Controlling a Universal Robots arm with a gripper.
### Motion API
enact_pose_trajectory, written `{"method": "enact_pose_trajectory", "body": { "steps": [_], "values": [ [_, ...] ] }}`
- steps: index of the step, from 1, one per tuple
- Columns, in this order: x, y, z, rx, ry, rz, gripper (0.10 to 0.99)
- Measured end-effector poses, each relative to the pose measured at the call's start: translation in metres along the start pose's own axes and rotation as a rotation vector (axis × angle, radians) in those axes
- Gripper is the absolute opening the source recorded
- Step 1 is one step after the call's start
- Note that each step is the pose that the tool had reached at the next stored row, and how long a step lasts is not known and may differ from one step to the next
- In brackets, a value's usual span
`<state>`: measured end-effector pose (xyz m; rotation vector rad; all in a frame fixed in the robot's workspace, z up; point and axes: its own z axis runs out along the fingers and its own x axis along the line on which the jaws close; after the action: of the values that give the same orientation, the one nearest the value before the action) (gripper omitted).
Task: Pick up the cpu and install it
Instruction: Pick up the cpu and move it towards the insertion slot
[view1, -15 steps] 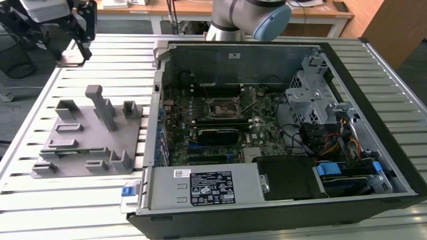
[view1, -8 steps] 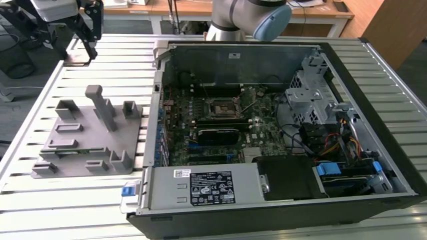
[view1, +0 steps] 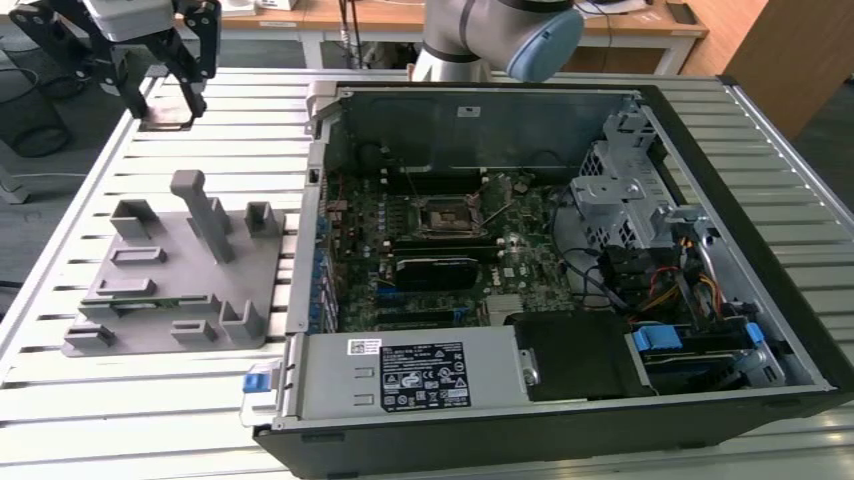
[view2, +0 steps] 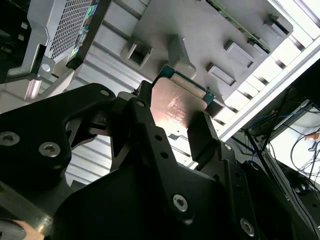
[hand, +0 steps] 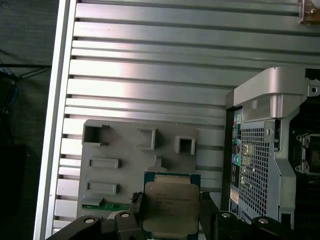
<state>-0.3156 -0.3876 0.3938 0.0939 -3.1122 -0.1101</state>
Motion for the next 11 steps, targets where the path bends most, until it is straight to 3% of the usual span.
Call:
{"method": "enact_pose_trajectory", "body": {
  "steps": [11],
  "values": [
    [-0.0128, 0.0030, 0.0001, 0.000, 0.0000, 0.000, 0.533]
  ]
}}
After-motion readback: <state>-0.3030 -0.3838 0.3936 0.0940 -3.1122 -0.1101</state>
